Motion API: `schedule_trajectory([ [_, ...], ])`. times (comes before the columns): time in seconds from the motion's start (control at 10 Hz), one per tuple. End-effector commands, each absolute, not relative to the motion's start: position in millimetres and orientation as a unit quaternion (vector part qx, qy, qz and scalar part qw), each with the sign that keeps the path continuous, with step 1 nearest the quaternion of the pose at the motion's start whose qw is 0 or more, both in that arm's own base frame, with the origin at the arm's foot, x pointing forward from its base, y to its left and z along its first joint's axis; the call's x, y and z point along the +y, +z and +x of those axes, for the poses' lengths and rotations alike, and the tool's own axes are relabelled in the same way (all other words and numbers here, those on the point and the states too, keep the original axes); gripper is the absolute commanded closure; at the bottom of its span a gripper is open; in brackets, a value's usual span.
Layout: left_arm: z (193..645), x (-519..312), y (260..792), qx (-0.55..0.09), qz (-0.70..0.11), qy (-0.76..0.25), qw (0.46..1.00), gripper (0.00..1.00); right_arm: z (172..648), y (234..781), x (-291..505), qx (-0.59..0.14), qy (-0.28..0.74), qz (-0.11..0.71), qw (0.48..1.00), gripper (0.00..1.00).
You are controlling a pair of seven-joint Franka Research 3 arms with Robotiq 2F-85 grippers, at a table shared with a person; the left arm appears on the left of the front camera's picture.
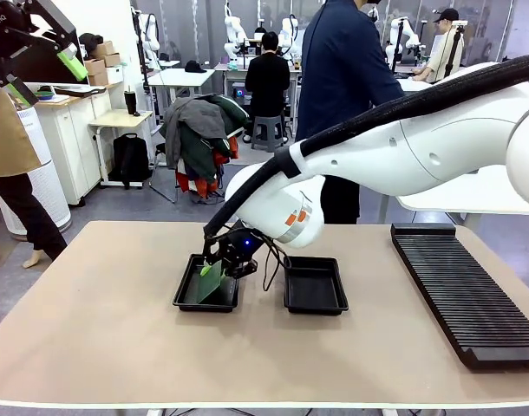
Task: Inspect and transfer BCBs to ESD trays.
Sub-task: Pick up the Blank PCB from the PCB Rack and place it in the left ESD tray.
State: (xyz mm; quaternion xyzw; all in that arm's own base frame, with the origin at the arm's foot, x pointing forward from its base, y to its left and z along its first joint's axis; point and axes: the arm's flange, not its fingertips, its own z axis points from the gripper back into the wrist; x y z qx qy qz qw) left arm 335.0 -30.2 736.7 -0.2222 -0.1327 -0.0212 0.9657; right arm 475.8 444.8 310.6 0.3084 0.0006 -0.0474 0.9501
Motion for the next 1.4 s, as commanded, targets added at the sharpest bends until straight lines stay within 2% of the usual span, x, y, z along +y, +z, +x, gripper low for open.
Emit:
schedule_trajectory([
  [0.0, 334.1, -29.1, 735.5, -0.134, -0.223, -0.020, 0.965, 0.00, 482.0, 333.3, 460.9, 0.008, -0.048, 0.261, 0.964, 0.52],
  [0.5, 334.1, -29.1, 735.5, -0.134, -0.223, -0.020, 0.965, 0.00, 476.8, 377.9, 478.1, 0.017, -0.035, 0.115, 0.993, 0.03],
  [0.6, 334.1, -29.1, 735.5, -0.134, -0.223, -0.020, 0.965, 0.00, 474.2, 386.5, 478.0, 0.018, -0.037, 0.091, 0.995, 0.00],
  [0.9, 334.1, -29.1, 735.5, -0.134, -0.223, -0.020, 0.965, 0.00, 469.4, 396.3, 475.1, 0.025, -0.038, 0.053, 0.998, 0.00],
  [1.3, 334.1, -29.1, 735.5, -0.134, -0.223, -0.020, 0.965, 0.00, 468.8, 397.0, 469.9, 0.032, -0.029, 0.066, 0.997, 0.00],
])
